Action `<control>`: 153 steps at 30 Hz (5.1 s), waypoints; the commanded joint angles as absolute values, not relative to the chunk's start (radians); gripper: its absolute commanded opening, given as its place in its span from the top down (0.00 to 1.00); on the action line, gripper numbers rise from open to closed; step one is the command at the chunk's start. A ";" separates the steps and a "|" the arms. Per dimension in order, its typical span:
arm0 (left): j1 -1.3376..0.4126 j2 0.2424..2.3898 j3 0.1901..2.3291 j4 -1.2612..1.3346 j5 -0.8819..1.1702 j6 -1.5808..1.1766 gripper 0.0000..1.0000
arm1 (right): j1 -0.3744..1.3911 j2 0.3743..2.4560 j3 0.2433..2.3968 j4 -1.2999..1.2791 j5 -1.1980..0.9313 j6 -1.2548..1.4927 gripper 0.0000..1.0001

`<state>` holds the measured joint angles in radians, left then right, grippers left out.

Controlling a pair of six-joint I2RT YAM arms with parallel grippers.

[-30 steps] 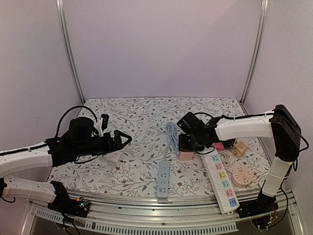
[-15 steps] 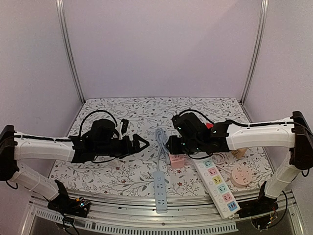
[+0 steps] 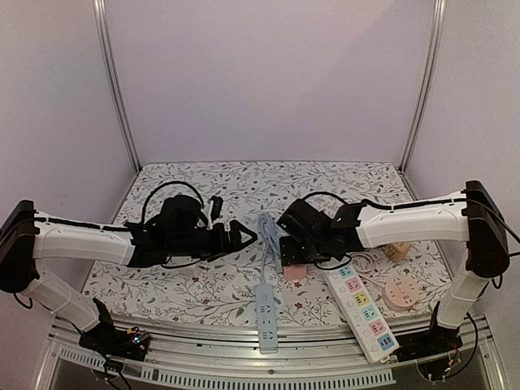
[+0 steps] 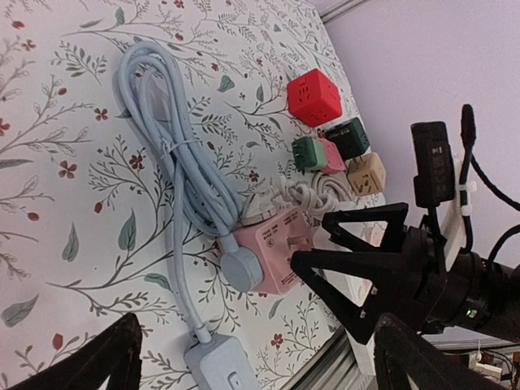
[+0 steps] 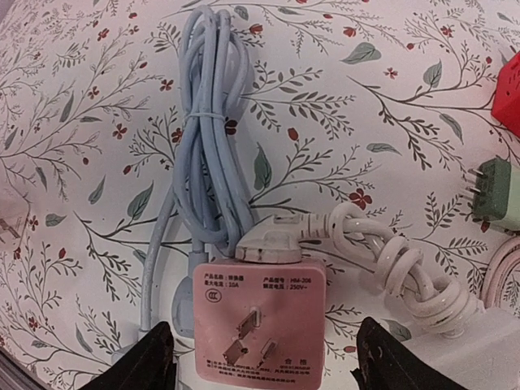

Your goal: Pull the plug off the socket

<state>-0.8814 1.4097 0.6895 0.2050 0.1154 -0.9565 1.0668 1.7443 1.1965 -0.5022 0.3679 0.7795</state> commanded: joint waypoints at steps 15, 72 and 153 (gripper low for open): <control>-0.902 1.399 0.691 0.190 0.098 -0.941 0.02 | 1.039 1.931 1.375 -0.638 0.440 0.813 0.18; -0.897 1.615 0.730 0.457 0.139 -1.104 0.02 | 1.067 1.572 0.965 0.047 0.086 0.801 0.73; -0.887 1.527 0.597 0.716 0.190 -1.068 1.00 | 1.089 1.679 0.996 -0.383 0.523 1.062 0.81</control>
